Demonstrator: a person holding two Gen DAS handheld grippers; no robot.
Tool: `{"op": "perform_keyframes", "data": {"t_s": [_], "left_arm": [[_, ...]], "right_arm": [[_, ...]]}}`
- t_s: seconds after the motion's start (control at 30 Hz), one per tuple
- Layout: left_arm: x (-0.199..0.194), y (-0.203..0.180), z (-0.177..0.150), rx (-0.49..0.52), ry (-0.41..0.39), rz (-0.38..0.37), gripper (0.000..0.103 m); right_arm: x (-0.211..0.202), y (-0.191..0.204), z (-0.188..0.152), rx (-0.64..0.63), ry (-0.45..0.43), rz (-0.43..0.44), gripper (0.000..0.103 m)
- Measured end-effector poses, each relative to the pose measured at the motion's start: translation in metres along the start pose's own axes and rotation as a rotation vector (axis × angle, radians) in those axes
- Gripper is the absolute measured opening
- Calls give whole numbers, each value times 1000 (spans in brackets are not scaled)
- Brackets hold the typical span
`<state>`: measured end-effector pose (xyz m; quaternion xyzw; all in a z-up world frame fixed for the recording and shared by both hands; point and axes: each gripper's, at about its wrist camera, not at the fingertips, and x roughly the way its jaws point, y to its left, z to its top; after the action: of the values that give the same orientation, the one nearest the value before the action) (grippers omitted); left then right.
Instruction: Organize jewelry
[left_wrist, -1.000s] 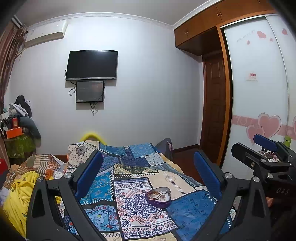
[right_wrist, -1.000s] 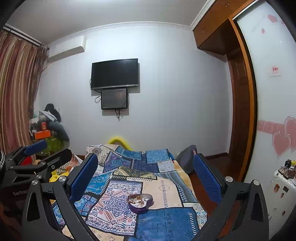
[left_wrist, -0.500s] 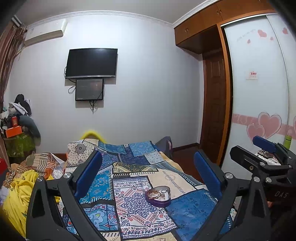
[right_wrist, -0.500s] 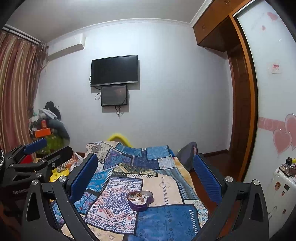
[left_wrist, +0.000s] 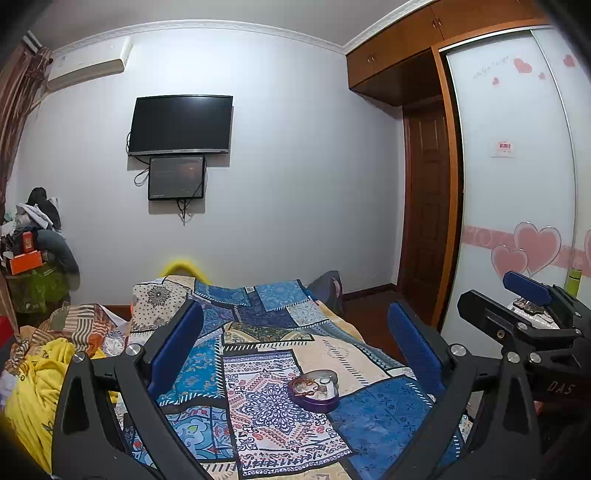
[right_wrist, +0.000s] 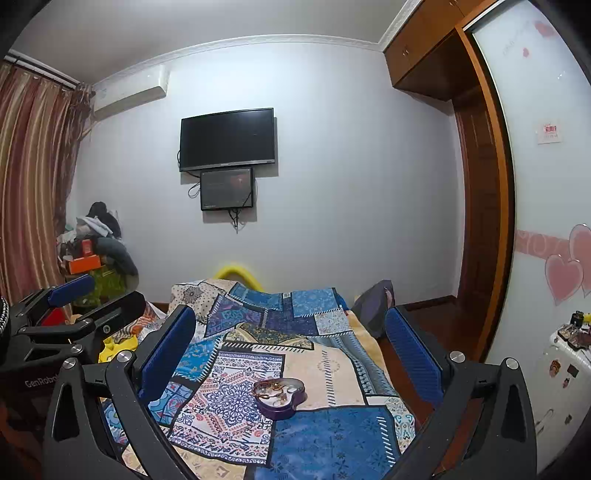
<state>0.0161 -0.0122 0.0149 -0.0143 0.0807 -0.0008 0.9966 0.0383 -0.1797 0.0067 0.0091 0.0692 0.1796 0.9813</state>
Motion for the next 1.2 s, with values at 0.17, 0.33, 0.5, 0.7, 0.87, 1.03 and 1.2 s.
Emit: {"op": "perform_keyframes", "data": {"t_s": [0.17,0.33,0.5,0.7,0.87,1.03,1.2], "left_arm": [[1,-1,-1,1,6,-8,101],[1,-1,-1,-2,6,-11,101],[0,1,0,-12,6,-17,101],[0,4,0,-27,7,-21,101],[1,4,-1,-34,13,-27,101],[2,5,-1,-40,11,-28,103],[4,6,-2,-39,15,-28,103]], "right_arm": [[1,-1,0,3,3,-1,102],[1,-1,0,3,3,-3,102],[1,-2,0,6,2,-3,102],[1,-3,0,5,2,-6,102],[1,-4,0,9,3,-7,102],[1,-3,1,11,4,-9,102],[3,-5,0,15,14,-9,102]]}}
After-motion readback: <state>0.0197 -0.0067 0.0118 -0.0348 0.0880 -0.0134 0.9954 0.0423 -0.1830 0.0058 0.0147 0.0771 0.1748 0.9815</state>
